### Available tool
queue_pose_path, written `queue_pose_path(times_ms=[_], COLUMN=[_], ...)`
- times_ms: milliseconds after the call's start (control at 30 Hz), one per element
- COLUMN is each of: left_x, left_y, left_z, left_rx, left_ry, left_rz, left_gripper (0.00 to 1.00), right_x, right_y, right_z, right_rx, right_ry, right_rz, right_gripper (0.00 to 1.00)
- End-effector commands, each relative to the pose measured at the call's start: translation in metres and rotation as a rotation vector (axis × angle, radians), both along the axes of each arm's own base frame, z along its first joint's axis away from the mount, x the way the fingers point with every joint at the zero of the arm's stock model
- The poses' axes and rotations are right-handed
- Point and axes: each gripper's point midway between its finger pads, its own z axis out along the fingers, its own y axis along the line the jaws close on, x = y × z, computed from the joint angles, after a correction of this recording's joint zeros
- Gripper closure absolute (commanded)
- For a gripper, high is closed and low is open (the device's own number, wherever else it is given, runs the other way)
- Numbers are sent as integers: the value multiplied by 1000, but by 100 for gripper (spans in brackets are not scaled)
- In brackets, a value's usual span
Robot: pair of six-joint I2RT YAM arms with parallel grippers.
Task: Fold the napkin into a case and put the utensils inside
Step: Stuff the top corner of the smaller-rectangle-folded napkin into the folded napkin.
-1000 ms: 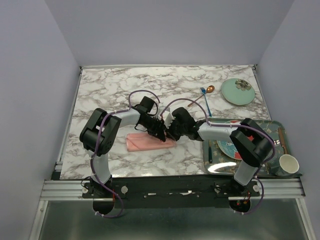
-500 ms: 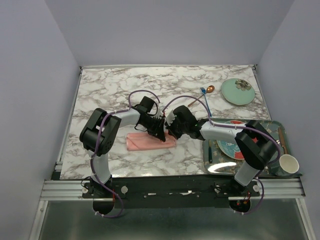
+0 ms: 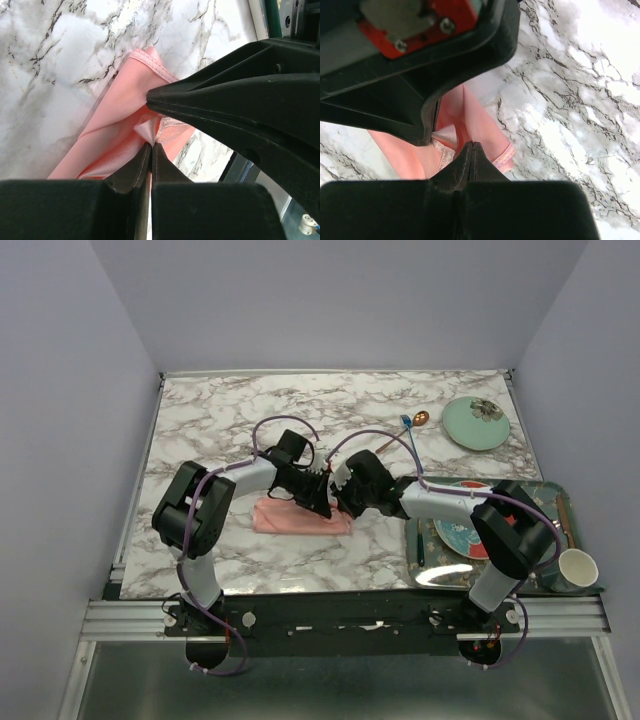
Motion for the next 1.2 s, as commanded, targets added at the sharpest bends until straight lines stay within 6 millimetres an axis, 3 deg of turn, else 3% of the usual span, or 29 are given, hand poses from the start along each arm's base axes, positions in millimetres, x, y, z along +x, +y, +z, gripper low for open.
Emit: queue_pose_path(times_ms=[0,467,667,833,933,1100,1167], left_x=[4,11,12,13,16,21,24], left_y=[-5,5,5,6,4,-13,-15], left_z=[4,-30,-31,-32,-26,6,8], left_rx=[-11,95,102,104,80,4,2], left_ry=[-21,72,100,110,96,19,27], left_rz=[-10,45,51,59,61,34,45], left_gripper=[89,87,87,88,88,86,85], right_x=[7,5,1,-1,-1,-3,-3], right_y=[4,2,6,4,2,3,4], right_z=[14,22,35,35,29,20,18], right_rx=[24,45,93,90,73,58,55], right_ry=[-8,-9,-13,-15,-5,15,18], right_rz=[-32,-50,-40,-40,-35,-20,-20], right_gripper=[99,99,99,99,99,99,99])
